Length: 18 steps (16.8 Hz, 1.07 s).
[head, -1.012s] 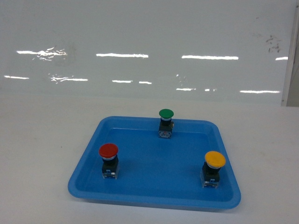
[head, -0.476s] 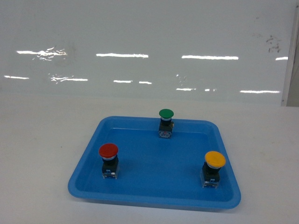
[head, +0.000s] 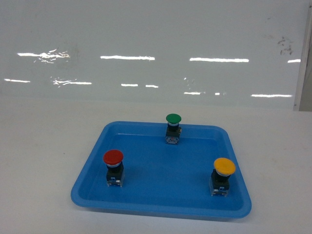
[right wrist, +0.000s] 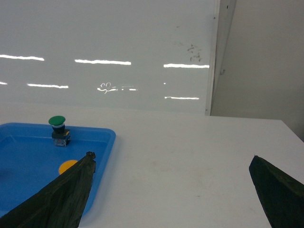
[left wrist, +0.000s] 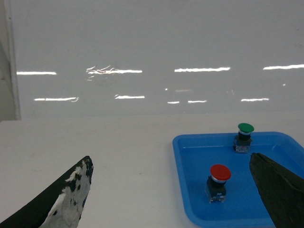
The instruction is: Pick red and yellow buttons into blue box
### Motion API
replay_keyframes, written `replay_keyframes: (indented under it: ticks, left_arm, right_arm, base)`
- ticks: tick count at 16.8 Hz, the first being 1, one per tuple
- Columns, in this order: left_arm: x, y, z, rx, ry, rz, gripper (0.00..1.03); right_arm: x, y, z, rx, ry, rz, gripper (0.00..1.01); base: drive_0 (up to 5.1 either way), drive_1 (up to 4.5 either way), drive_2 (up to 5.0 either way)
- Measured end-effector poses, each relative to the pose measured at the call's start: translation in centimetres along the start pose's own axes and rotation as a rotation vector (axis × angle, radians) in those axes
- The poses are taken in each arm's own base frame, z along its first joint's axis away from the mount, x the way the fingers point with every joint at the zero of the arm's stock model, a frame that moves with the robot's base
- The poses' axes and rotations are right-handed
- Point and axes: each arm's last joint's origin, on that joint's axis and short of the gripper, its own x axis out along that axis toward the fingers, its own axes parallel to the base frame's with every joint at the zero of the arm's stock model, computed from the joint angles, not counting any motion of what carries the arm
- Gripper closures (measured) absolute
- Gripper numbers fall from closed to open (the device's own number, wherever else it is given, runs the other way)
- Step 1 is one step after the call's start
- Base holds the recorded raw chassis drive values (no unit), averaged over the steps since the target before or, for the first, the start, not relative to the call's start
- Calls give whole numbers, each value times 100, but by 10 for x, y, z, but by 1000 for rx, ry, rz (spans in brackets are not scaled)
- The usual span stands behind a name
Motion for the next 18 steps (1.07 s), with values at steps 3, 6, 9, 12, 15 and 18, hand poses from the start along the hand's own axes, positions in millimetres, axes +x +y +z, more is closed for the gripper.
replay_keyframes:
  ticks: [3,6,9,12,15,18]
  left_arm:
    - [11,0,26,26,-53,-26,5]
    - [30,-1,35,44,-30,-66,5]
    - [55,-6,40,55,-13,-103,5]
    - [78,-9,38,72,5,-105,5]
    - [106,-10,27,89,69,-91,5]
    - [119,-12,23,110,98,-83,5]
  right_arm:
    - [11,-3,28,-4,-65,10,3]
    - [36,-8,47,-8,-63,16,3]
    - [65,-5,53,-15,-42,38,3]
    - [81,2,49,-27,-1,77,3]
    - [106,16,55,-66,-4,119,3]
    - [120,21,50,-99,43,133,3]
  base:
    - [0,0,0]
    - [0,0,0]
    - [0,0,0]
    - [0,0,0]
    - [0,0,0]
    - [0,0,0]
